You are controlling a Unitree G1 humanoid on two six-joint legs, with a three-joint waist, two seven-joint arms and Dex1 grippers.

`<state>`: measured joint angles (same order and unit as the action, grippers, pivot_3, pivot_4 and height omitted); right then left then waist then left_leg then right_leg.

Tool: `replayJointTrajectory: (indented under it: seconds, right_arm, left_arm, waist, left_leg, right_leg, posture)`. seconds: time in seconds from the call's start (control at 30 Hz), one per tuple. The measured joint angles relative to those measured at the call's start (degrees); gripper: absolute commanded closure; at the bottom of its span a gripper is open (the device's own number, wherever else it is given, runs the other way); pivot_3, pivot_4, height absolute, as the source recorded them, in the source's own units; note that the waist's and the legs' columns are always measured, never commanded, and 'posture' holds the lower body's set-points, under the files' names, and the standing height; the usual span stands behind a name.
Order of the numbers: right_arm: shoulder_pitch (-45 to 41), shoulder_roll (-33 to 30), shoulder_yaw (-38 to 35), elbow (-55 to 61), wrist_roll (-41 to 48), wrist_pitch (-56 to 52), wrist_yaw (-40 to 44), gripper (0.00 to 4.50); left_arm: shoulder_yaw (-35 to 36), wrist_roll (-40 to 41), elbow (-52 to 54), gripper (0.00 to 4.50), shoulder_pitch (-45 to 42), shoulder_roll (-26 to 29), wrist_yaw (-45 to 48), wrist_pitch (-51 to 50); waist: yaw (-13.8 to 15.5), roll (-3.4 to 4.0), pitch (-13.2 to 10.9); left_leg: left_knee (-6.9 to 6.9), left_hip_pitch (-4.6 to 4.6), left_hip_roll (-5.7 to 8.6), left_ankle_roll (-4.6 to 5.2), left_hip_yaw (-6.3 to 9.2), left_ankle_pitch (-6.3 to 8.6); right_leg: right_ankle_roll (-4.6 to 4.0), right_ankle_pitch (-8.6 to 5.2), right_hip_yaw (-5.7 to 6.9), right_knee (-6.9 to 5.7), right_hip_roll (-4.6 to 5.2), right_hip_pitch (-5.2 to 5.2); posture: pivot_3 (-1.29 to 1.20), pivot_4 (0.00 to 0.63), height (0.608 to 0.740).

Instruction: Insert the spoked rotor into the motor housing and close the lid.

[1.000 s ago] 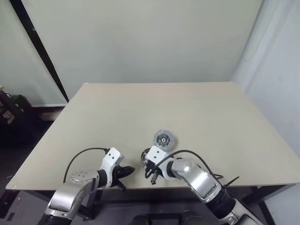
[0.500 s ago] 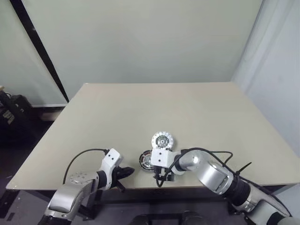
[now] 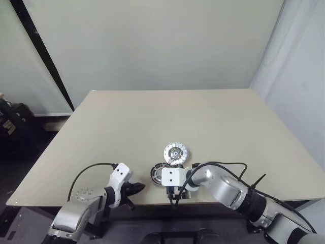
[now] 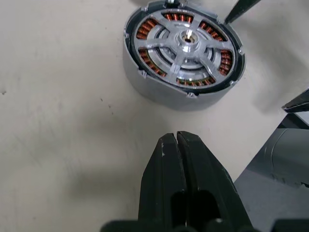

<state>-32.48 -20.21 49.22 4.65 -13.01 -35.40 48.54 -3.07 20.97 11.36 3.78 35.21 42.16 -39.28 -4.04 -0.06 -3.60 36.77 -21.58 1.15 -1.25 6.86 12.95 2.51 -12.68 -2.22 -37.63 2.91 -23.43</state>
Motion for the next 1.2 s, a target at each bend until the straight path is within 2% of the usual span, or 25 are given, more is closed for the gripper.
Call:
replayJointTrajectory:
  seconds: [0.17,0.33,0.37,0.6,0.8,0.97,1.1,1.2]
  right_arm:
    - [1.1,1.8,0.0,-3.1,-0.6,1.7,-0.7,2.36]
    - [1.8,2.9,-1.4,-4.7,-1.3,2.5,-2.4,4.26]
    - [2.1,3.3,-1.8,-4.4,-1.2,2.8,-2.6,4.47]
    - [6.2,5.3,-5.6,-2.0,-0.6,-1.5,-4.6,4.49]
    - [8.5,6.8,-8.9,4.9,2.2,-15.6,-4.5,4.49]
    - [8.5,10.4,-9.9,6.8,6.4,-24.4,-4.8,4.49]
    - [8.0,11.5,-9.3,6.7,8.5,-24.7,-5.2,4.49]
    - [5.5,7.9,-5.2,6.0,6.6,-18.6,-5.6,4.49]
  left_arm:
    - [0.3,0.0,0.0,4.5,0.3,0.5,-0.4,-0.3]
    - [3.9,0.2,-0.9,4.5,0.7,0.9,-1.0,-0.5]
    - [4.5,0.2,-1.1,4.5,0.8,1.0,-1.0,-0.5]
    - [7.5,-0.7,-4.5,4.5,0.2,1.1,-3.9,0.0]
    - [8.0,-2.2,-6.6,4.5,-1.2,-0.1,-6.2,1.3]
    - [6.8,-2.4,-7.5,4.5,-2.1,-1.4,-6.6,1.8]
    - [6.3,-2.4,-7.7,4.5,-2.2,-1.8,-6.6,2.0]
    - [6.3,-2.5,-7.6,4.5,-2.2,-1.9,-6.6,2.2]
  waist:
    - [0.0,0.0,0.0]
    - [0.0,0.0,0.0]
    - [0.0,0.0,0.0]
    - [0.1,0.0,0.0]
    - [0.5,-0.02,0.0]
    - [0.5,-0.02,0.0]
    - [0.4,-0.01,0.0]
    - [0.4,0.0,0.0]
  left_leg:
    - [-0.01,0.0,0.0,0.0,0.01,0.0]
    - [-0.02,0.03,0.0,0.0,0.01,0.0]
    - [-0.03,0.05,0.0,0.0,0.02,0.0]
    - [0.03,0.04,0.04,-0.02,0.04,0.01]
    - [0.01,0.01,0.04,-0.02,0.05,0.01]
    - [-0.05,0.02,0.01,-0.02,0.05,0.01]
    - [-0.04,0.01,0.02,-0.04,0.03,0.02]
    - [-0.01,0.01,0.04,-0.24,0.02,0.14]
  right_leg:
    - [0.0,0.0,0.0,0.0,0.0,-0.01]
    - [0.0,0.0,0.0,0.0,0.0,-0.02]
    - [0.0,0.0,0.0,0.0,0.0,-0.02]
    - [0.0,0.0,-0.01,0.01,0.02,0.0]
    - [0.0,0.0,0.01,0.01,0.03,-0.02]
    - [0.0,0.0,0.02,-0.01,0.01,-0.03]
    - [0.0,0.0,0.01,0.02,0.02,-0.06]
    - [0.0,0.0,0.02,0.06,0.05,-0.04]
  posture:
    - [0.0,0.0,0.74]
    - [0.0,0.0,0.74]
    - [0.0,0.0,0.74]
    - [0.0,0.0,0.74]
    - [0.0,0.0,0.74]
    - [0.0,0.0,0.74]
    - [0.0,0.0,0.74]
    - [0.0,0.0,0.74]
